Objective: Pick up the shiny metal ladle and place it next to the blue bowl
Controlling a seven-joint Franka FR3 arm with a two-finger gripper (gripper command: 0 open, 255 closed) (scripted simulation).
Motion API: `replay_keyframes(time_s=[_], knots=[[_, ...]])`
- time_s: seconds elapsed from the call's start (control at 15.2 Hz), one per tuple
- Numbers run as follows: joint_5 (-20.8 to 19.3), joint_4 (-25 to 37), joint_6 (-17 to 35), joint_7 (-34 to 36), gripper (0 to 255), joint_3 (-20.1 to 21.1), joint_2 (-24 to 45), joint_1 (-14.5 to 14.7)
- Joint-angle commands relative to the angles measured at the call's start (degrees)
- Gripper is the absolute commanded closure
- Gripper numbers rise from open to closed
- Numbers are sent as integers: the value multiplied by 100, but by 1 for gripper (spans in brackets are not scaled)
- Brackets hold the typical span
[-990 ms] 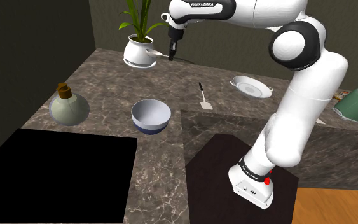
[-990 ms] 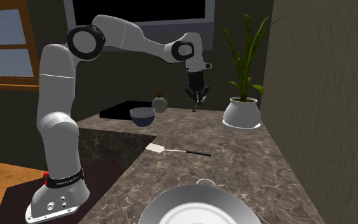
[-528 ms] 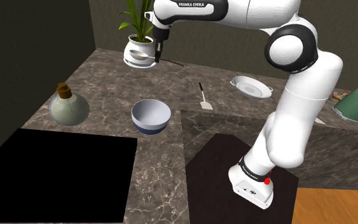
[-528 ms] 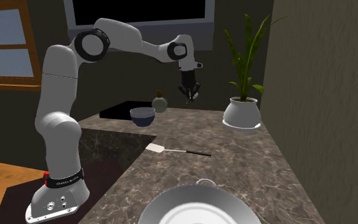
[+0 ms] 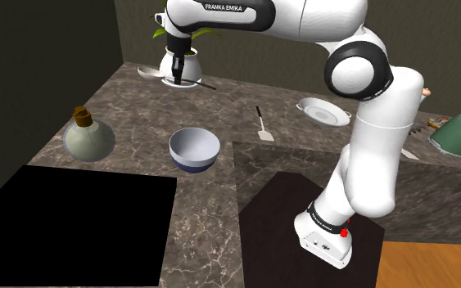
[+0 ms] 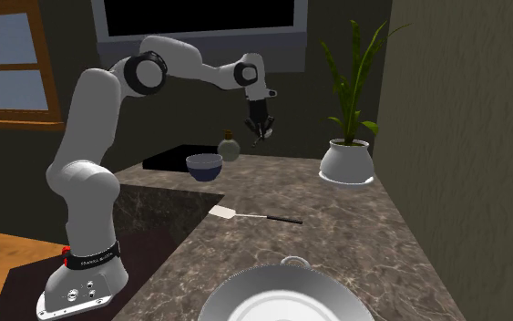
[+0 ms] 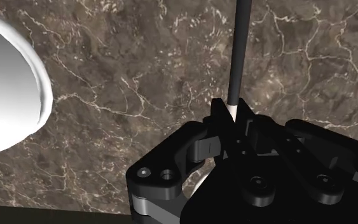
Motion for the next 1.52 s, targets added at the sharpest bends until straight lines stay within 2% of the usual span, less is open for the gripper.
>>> replay_keyframes(time_s=[0.0,0.26,0.46,0.59,0.66,0.99,1.45], knots=[[1,288,-117,183,255,60,186,108],[11,1149,-452,565,255,188,743,340],[30,2034,-808,830,255,269,1295,497],[51,2844,-1145,995,255,318,1784,585],[73,3657,-1493,1104,255,353,2258,626],[45,2759,-891,1136,255,345,1965,687],[25,1943,-240,1176,255,343,1803,732]])
